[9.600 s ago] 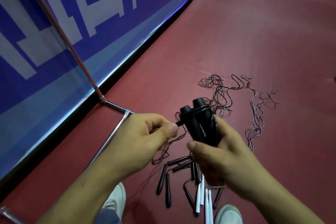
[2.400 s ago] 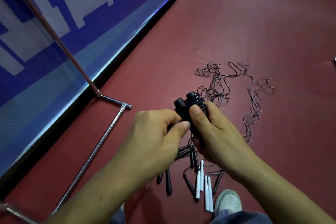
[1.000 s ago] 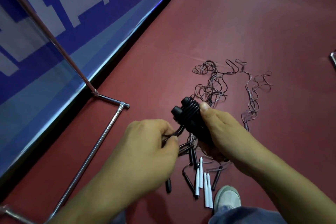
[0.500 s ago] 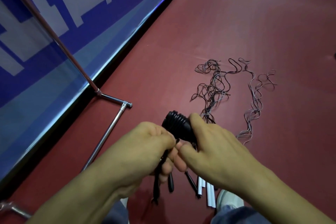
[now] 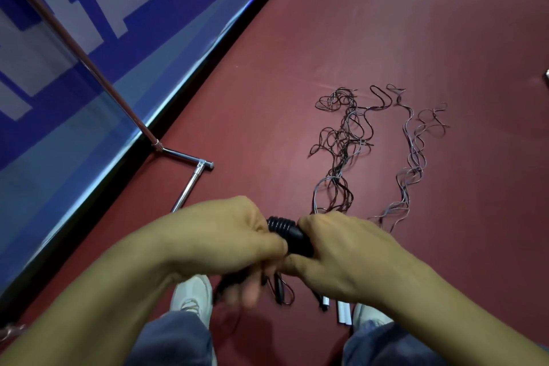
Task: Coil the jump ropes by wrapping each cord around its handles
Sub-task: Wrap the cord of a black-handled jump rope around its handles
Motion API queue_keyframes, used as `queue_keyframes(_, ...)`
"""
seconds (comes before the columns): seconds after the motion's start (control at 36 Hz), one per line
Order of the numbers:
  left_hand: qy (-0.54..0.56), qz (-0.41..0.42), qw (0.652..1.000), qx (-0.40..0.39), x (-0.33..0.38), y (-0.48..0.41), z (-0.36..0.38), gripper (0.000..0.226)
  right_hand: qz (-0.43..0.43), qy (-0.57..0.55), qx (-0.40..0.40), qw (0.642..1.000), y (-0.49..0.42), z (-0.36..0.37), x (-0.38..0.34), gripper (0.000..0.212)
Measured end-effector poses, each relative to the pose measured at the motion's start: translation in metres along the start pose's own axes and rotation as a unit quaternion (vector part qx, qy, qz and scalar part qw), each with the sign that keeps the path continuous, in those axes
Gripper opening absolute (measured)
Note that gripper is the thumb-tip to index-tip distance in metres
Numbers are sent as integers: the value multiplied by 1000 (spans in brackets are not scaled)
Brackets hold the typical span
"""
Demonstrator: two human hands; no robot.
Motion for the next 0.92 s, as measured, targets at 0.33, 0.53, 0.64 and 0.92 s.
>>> queue_keyframes(0.33, -73, 226, 966, 106, 25, -6, -33, 20, -11, -129, -241, 962, 15, 42, 10, 57)
queue_keyframes(0.53, 42, 242, 968, 49, 12, -36, -30, 11, -118, -305, -225, 918, 16, 32, -16, 56)
queue_keyframes(0.64, 131, 234, 963, 18, 8, -44, -20, 33, -138, -368, -194, 899, 14, 19, -15, 57)
queue_keyframes(0.92, 17, 233, 959, 160, 18, -43, -27, 52, -135, -411, -153, 889, 11, 5, 3, 44)
Point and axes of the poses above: each hand's wrist, its own y-axis away from the middle knuckle, its own z-axis out of the palm, x = y × z, the point moved 10 cm from there along -y, towards the middle knuckle, and after that the axes turned 2 degrees about y, right-handed, at the moved point
